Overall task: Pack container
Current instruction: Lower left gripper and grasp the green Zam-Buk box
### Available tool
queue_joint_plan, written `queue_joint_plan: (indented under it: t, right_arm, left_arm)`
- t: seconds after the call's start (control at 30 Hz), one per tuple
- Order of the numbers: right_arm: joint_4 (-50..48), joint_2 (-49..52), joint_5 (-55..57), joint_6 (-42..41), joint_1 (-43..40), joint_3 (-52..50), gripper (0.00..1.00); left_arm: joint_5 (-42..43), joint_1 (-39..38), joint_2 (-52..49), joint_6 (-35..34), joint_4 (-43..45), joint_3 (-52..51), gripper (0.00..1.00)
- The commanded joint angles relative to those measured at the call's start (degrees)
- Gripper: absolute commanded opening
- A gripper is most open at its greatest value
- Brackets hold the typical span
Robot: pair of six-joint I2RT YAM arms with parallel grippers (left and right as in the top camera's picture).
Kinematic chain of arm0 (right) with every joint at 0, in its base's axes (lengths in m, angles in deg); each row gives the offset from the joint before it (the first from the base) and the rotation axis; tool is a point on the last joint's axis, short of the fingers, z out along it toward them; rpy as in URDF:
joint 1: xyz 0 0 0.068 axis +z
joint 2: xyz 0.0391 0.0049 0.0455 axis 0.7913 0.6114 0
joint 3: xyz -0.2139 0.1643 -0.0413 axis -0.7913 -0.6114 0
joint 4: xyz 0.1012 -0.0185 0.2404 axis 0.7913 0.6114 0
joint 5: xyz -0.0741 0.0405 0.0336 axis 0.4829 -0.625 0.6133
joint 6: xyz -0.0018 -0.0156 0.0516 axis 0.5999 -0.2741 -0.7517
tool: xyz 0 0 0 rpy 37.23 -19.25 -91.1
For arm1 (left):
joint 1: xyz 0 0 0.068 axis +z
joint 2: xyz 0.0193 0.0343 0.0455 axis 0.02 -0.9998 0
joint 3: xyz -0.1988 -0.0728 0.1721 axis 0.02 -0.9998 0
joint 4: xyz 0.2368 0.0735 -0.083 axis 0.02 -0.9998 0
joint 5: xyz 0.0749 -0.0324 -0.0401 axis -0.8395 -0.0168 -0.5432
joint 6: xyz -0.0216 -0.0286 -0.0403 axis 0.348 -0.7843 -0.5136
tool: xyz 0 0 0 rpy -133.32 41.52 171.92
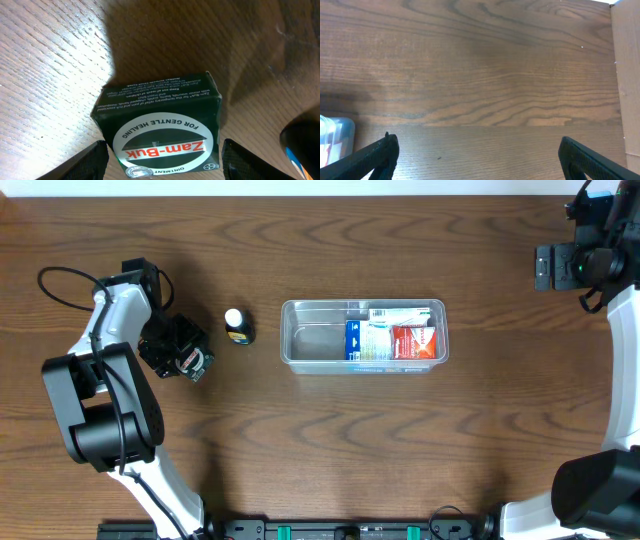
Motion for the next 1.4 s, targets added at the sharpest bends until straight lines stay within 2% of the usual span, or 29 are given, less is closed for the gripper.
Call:
queue_joint_plan:
  t: [0.0, 0.67, 0.8, 1.37]
  right_arm:
    - [0.02, -0.22, -0.22, -0.57, -0.11, 0.26, 0.99]
    - [0.02, -0.22, -0.22, -0.57, -0.11, 0.26, 0.99]
    - [0.02, -0.22, -0.22, -0.57, -0.11, 0.26, 0.99]
    - [0.02, -0.22, -0.22, -0.57, -0.11, 0.26, 0.99]
  left_arm:
    - [-2.05, 0.11, 1.49, -1.09, 0.22, -1.01, 0.74]
    - [-3.3, 0.04, 1.49, -1.07, 4.48, -4.28, 0.73]
    - [-3.3, 0.04, 1.49, -1.09, 4.81, -4.28, 0.64]
    - [-3.26, 0.04, 3.45, 4.31, 0.42, -1.81, 0.59]
